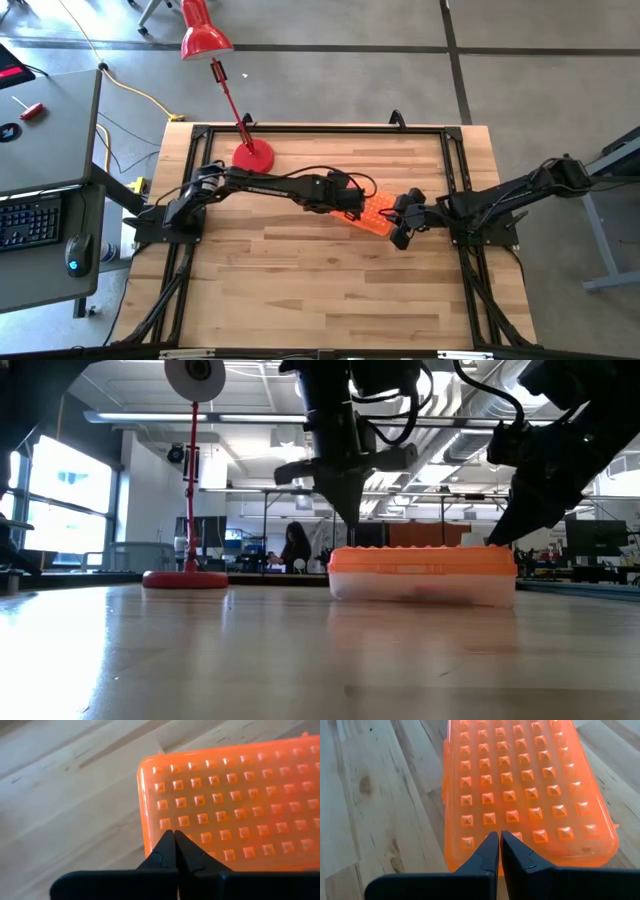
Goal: Pick & place school supplies into a supply box
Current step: Close the lid of the supply box
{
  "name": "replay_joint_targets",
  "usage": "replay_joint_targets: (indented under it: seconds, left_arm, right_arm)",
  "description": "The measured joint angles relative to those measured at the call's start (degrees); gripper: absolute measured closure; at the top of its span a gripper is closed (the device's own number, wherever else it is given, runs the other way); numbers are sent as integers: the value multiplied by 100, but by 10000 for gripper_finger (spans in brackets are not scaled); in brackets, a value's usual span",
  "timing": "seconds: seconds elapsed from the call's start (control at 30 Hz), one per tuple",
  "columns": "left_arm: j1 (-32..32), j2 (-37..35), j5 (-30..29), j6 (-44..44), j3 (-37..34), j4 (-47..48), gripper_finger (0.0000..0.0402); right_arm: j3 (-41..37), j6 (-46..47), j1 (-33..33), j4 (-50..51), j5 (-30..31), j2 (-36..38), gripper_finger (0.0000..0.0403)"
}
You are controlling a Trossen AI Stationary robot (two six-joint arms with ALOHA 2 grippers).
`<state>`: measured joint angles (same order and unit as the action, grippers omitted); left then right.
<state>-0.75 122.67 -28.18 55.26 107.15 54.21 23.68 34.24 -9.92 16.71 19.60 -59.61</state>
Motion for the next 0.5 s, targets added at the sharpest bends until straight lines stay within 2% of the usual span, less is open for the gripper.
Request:
replay_joint_targets:
  seconds: [0.13, 0.33, 0.5]
  left_arm:
    - [2, 33, 106, 9, -7, 11, 375]
    - [2, 307, 278, 22, -8, -35, 391]
    - [-9, 317, 465, 191, 7, 18, 376]
  right_arm:
    - [-3, -18, 1, 109, 181, 0, 403]
    - [-11, -165, 27, 84, 245, 4, 403]
    - [-13, -275, 41, 112, 647, 0, 403]
